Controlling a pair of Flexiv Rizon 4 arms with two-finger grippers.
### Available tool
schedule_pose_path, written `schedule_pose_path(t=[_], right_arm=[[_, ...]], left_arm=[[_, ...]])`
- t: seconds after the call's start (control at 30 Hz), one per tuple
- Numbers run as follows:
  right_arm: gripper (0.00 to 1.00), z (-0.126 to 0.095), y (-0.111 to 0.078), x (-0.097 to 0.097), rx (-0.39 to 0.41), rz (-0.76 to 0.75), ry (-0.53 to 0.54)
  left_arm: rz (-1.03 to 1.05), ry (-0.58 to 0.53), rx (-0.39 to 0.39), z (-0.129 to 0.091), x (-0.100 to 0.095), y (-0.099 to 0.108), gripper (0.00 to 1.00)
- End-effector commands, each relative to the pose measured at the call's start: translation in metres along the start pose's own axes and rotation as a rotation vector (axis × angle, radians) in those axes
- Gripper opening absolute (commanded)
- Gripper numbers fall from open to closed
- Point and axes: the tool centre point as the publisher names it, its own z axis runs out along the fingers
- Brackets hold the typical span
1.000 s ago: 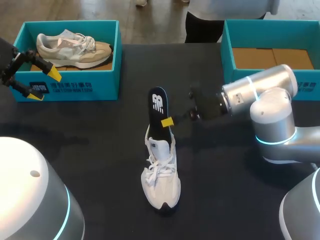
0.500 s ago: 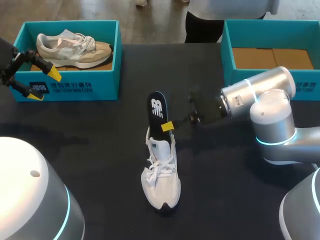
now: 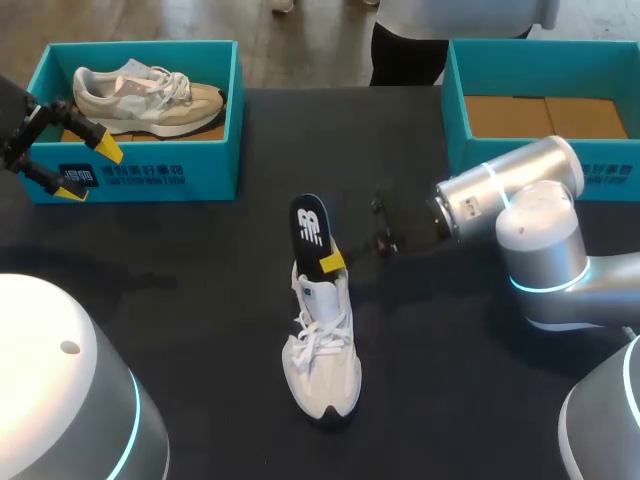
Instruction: Take the shoe out of the shoebox, open the shoe tongue, remove and reinsert the insole, then place the shoe into the shoebox
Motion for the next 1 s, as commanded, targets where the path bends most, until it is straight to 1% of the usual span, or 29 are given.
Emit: schedule_pose_path(t=[0.03,0.23,0.53,0.6,0.63,0.7,0.8,1.0], right_arm=[[0.0,0.006,-0.007,0.0,-0.004,-0.003,0.0],[0.0,0.011,-0.01,0.001,0.039,0.0,0.001],[0.0,0.007,-0.003,0.003,0.016,-0.033,-0.008],[0.2,0.006,-0.002,0.003,0.014,-0.035,-0.01],[0.25,0.006,-0.002,0.003,0.012,-0.037,-0.012],[0.38,0.004,-0.001,0.004,0.005,-0.042,-0.017],[0.42,0.002,0.001,0.005,-0.009,-0.049,-0.029],[0.42,-0.002,0.011,0.008,-0.036,-0.079,-0.054]], left_arm=[[0.001,0.001,0.0,0.0,0.0,0.0,1.0],[0.001,0.001,0.0,0.0,0.0,0.0,1.0],[0.001,0.001,0.0,0.0,0.0,0.0,1.0],[0.001,0.001,0.0,0.0,0.0,0.0,1.0],[0.001,0.001,0.0,0.0,0.0,0.0,1.0],[0.001,0.001,0.0,0.0,0.0,0.0,1.0],[0.001,0.001,0.0,0.0,0.0,0.0,1.0],[0.001,0.001,0.0,0.0,0.0,0.0,1.0]])
